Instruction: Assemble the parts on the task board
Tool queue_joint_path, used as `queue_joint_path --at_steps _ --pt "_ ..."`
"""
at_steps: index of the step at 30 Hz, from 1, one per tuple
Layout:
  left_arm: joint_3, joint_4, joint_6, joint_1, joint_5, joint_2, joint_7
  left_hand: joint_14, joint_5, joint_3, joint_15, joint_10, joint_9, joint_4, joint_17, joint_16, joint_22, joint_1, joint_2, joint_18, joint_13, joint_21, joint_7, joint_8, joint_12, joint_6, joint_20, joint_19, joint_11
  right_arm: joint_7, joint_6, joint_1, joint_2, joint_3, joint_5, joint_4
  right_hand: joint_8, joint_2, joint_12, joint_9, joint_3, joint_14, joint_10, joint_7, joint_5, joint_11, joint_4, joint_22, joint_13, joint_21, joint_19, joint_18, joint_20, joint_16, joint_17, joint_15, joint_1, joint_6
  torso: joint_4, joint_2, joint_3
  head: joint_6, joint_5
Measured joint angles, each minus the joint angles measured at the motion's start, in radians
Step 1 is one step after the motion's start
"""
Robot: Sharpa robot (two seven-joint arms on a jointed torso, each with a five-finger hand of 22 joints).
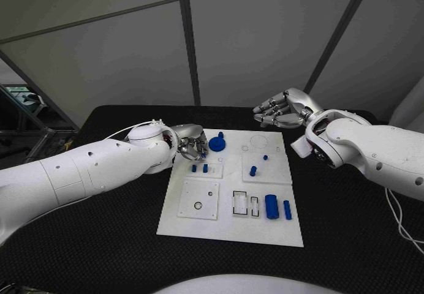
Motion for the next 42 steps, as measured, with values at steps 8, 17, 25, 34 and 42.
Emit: queue_joint_path --at_steps 8,17,25,34,42 --pt "0.0 -0.003 0.001 0.0 0.0 0.001 0.0 0.0 0.0 -0.014 0.0 -0.052 -0.02 0.003 -0.008 0.0 0.0 -0.008 -0.008 0.0 0.003 -0.008 0.016 -0.04 0.0 -0.062 0.0 0.0 0.015 0.0 0.0 0.0 0.0 0.0 0.0 0.0 0.0 0.0 0.0 0.0 0.0 0.0 0.0 0.0 0.0 0.0 0.0 0.0 0.0 0.0 0.0 0.0 0.0 0.0 0.0 0.0 0.0 0.0 -0.0004 0.0 0.0001 0.0 0.0" --pt "0.0 -0.004 0.003 0.0 0.0 0.0 0.0 0.0 0.0 -0.021 0.0 -0.075 -0.028 0.004 -0.009 0.0 0.0 -0.012 -0.012 0.0 0.003 -0.012 0.018 -0.052 0.0 -0.085 0.0 0.0 0.017 0.0 0.0 0.0 0.0 0.0 0.0 0.0 0.0 0.0 0.0 0.0 0.0 0.0 0.0 0.0 0.0 0.0 0.0 -0.001 -0.001 -0.004 0.0 0.0 0.0 0.0 0.0 0.0 0.0 0.0 -0.0005 0.0 0.0001 -0.001 -0.001" --pt "0.0 -0.003 0.005 0.0 0.001 -0.003 -0.001 0.001 0.0 -0.026 0.006 -0.091 -0.03 0.004 -0.01 0.0 0.0 -0.012 -0.012 0.0 0.003 -0.016 0.018 -0.052 0.0 -0.085 0.004 -0.004 0.023 -0.001 0.0 0.0 0.0 0.0 0.0 0.0 0.0 0.0 0.0 0.0 0.0 0.0 0.0 0.0 0.0 0.0 0.0 -0.001 -0.001 -0.004 0.0 0.0 0.0 0.0 0.0 0.0 0.0 0.0 -0.0005 0.0 -0.0003 -0.001 -0.001" --pt "0.0 0.01 0.003 0.0 0.001 -0.025 -0.001 0.0 0.0 -0.032 0.014 -0.129 -0.035 0.004 -0.011 0.004 0.0 -0.016 -0.016 0.0 -0.001 -0.023 0.018 -0.057 0.0 -0.093 0.007 -0.007 0.031 -0.001 0.0 0.0 -0.002 0.0 0.0 -0.002 0.0 0.0 0.0 0.0 0.0 0.0 0.0 0.0 0.0 0.0 0.0 -0.001 -0.001 -0.004 0.0 0.0 0.0 0.0 0.0 0.0 0.0 0.0 0.0008 -0.001 -0.0011 0.001 -0.001" --pt "0.019 0.017 -0.015 -0.001 0.001 -0.047 0.0 0.0 0.0 -0.032 0.014 -0.134 -0.035 0.004 -0.011 0.004 0.0 -0.016 -0.016 0.0 -0.002 -0.027 0.018 -0.057 -0.004 -0.092 0.011 -0.004 0.034 -0.001 0.0 0.0 -0.002 0.0 0.0 -0.009 0.0 0.0 0.0 0.0 0.0 0.0 0.0 0.0 0.0 0.0 0.0 -0.001 -0.001 -0.004 0.0 0.0 0.0 0.0 0.0 0.0 0.0 0.0 0.0011 -0.001 -0.0012 0.003 0.0"
